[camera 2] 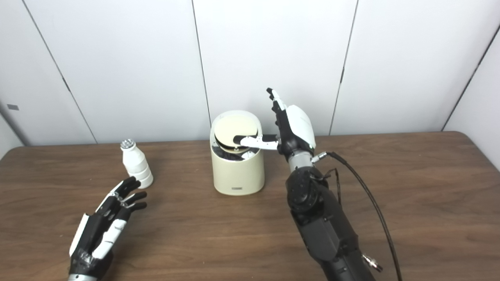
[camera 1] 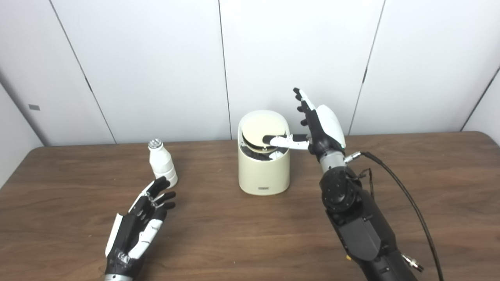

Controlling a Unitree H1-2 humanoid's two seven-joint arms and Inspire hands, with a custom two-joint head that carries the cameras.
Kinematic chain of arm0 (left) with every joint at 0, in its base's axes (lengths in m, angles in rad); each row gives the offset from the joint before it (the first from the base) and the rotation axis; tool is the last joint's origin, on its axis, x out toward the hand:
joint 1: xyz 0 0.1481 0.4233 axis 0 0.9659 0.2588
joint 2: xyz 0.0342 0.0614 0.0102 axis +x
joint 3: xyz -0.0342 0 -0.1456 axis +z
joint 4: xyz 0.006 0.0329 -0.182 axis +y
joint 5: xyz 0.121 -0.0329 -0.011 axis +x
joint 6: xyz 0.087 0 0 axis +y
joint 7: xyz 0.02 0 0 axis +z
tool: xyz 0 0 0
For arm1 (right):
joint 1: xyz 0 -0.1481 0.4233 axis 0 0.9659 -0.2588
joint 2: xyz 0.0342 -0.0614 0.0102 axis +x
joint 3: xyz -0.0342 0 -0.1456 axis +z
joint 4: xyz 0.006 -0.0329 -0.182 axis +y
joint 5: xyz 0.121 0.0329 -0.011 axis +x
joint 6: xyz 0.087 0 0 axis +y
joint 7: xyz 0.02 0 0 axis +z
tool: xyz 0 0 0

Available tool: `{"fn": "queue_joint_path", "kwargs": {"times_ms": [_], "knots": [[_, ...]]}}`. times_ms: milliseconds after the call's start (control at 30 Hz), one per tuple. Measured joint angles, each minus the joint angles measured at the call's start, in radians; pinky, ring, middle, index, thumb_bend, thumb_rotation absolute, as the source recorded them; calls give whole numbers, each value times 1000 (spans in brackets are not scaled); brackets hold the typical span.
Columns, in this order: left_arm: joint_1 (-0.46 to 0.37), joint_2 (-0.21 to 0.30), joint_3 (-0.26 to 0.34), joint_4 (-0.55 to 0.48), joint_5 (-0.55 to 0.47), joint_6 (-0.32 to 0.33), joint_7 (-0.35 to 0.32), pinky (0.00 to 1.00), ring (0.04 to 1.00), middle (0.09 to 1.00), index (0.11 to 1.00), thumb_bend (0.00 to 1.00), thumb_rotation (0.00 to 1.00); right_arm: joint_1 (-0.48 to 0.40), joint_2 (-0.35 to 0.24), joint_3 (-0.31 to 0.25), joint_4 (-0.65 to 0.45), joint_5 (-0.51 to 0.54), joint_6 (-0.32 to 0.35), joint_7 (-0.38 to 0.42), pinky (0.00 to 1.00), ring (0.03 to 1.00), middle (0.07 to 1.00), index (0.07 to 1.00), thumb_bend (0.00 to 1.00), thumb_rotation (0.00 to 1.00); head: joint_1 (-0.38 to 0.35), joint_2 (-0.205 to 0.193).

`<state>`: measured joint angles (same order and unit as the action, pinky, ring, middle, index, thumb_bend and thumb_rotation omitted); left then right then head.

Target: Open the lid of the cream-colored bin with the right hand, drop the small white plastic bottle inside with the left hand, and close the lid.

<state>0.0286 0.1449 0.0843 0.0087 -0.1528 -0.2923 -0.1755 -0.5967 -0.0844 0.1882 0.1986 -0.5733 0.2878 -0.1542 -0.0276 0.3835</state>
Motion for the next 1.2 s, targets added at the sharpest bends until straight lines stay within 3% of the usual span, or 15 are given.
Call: {"fn": "queue_joint_path", "kwargs": {"times_ms": [567, 800, 900, 1033, 1200], "knots": [[-1, -1, 0, 0, 0, 0, -8, 758, 819, 893, 900, 656, 617, 6, -3, -15, 0, 55, -14, 5, 740, 871, 937, 973, 891, 760, 2, -6], [-1, -1, 0, 1, -8, -2, -20, 777, 823, 896, 906, 653, 613, 60, -25, -26, -31, 111, -110, 14, 784, 915, 983, 1000, 990, 915, 2, -8], [-1, -1, 2, 2, -13, -2, -23, 775, 820, 892, 906, 652, 610, 90, -45, -30, -40, 127, -155, 19, 850, 955, 998, 1000, 1000, 976, 0, -9], [-1, -1, 2, 3, -13, -2, -23, 761, 815, 889, 900, 655, 614, 121, -65, -53, -72, 173, -252, 20, 936, 993, 1000, 1000, 1000, 999, -2, -12], [-2, -1, 3, 5, -13, -2, -23, 760, 813, 889, 899, 668, 613, 153, -69, -106, -101, 306, -369, 45, 994, 1000, 1000, 1000, 1000, 1000, 2, -17]]}}
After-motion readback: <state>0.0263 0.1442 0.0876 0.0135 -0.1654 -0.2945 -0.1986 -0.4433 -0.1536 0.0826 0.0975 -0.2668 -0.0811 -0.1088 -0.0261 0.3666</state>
